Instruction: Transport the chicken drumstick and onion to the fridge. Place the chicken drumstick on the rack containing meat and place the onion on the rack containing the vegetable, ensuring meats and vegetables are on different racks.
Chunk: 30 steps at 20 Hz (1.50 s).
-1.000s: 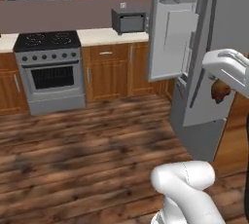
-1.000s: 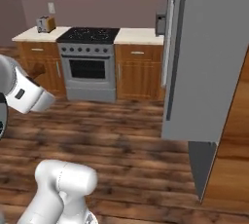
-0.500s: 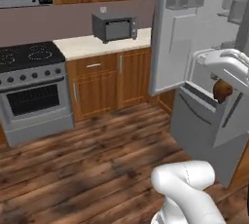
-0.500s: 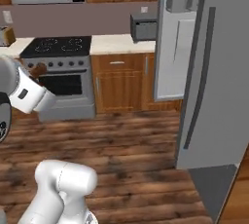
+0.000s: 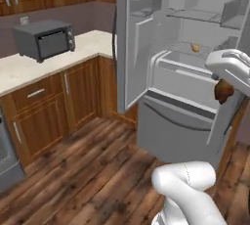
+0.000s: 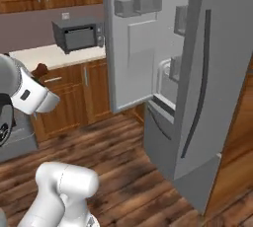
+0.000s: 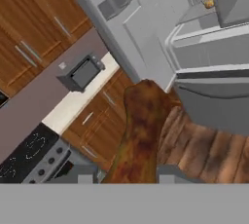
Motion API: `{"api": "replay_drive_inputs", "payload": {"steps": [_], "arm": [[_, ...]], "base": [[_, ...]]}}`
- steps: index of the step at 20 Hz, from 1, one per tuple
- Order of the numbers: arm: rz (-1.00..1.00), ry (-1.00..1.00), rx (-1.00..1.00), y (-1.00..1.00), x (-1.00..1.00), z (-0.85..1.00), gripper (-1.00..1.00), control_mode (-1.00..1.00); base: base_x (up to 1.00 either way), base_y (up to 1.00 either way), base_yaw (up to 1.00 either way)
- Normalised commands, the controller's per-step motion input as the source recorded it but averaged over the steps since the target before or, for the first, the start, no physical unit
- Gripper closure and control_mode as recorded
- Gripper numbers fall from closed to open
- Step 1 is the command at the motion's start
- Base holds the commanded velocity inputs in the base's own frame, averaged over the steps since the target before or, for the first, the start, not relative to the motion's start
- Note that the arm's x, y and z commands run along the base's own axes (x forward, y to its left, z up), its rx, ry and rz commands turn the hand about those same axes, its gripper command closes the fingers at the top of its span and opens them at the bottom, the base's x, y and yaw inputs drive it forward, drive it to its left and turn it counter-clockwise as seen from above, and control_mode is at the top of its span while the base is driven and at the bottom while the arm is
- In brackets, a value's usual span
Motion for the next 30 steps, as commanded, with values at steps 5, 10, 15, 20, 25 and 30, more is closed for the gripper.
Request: {"api": "replay_drive_inputs", "payload": {"steps": [5,10,15,20,25,30], "arm": [[0.00,0.00,0.00,0.00,0.00,0.00,1.00,1.00],[0.00,0.00,0.00,0.00,0.00,0.00,1.00,1.00],[0.00,0.00,0.00,0.00,0.00,0.00,1.00,1.00],[0.00,0.00,0.00,0.00,0.00,0.00,1.00,1.00],[0.00,0.00,0.00,0.00,0.00,0.00,1.00,1.00],[0.00,0.00,0.00,0.00,0.00,0.00,1.00,1.00]], "base": [[0.55,0.53,-0.86],[0.57,0.62,-0.81],[-0.03,0.93,-0.65],[-0.37,0.97,-0.43],[0.27,0.01,-0.03],[0.67,-0.65,0.00]]}}
